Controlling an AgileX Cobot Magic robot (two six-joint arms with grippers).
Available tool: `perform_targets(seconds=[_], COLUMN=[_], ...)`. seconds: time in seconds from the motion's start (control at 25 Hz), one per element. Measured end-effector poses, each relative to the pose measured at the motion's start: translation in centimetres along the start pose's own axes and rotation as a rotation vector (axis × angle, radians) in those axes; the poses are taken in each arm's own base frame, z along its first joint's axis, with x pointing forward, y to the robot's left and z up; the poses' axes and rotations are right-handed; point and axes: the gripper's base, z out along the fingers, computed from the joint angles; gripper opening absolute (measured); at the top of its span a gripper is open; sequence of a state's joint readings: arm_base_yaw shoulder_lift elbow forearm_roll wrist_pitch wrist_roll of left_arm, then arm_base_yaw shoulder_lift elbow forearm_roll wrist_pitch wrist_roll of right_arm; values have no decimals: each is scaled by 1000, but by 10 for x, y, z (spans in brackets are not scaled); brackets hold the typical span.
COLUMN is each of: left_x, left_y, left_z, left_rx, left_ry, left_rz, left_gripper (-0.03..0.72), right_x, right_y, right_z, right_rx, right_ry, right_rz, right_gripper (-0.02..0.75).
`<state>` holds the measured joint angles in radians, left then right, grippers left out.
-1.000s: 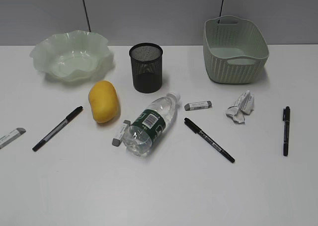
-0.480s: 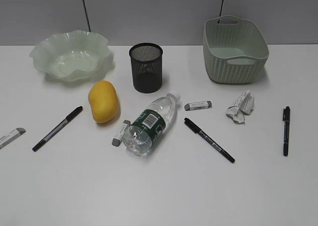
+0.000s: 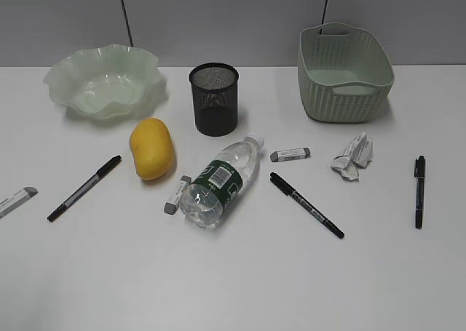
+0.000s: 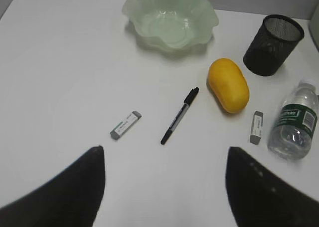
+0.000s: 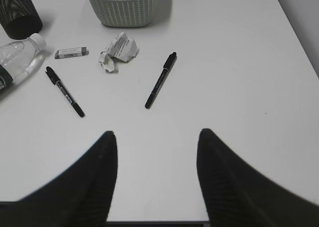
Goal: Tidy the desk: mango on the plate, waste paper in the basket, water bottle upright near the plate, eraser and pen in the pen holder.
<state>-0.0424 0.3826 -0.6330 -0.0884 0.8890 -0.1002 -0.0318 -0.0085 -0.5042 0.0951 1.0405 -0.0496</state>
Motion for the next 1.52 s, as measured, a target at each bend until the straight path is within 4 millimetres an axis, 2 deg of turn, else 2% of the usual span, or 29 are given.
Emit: perform_targets(seconds=[0.08,0.28,0.44,0.56,0.8,0.92,1.12,1.4,1.52], left_x=[-14,-41,-47,-49,-45,-44,-37,-12,-11], left_y=[-3,-11,-22,-41,-85,-98,-106,-109,-113], left_z=[14,69,117,147,205,236,282,331,346], left_rx=[9,55,83,127,190,187,172,139,137], left_ry=[35,219,394,460,567,611,618,707,714], left_rz=[-19,-113,-97,-39,42,44,23,-2,-4], left_gripper=[571,571,571,571,571,574,636,643,643], right_x=[0,0,0,0,0,0,0,0,0], right_y=[0,0,0,0,0,0,0,0,0], right_z=[0,0,0,0,0,0,0,0,0], right_rx=[0,0,1,0,0,1,1,1,1], right_ry=[0,0,0,0,0,0,0,0,0], right_rz=[0,1,0,1,1,0,0,0,0], right_gripper=[417,417,417,417,417,417,417,417,417])
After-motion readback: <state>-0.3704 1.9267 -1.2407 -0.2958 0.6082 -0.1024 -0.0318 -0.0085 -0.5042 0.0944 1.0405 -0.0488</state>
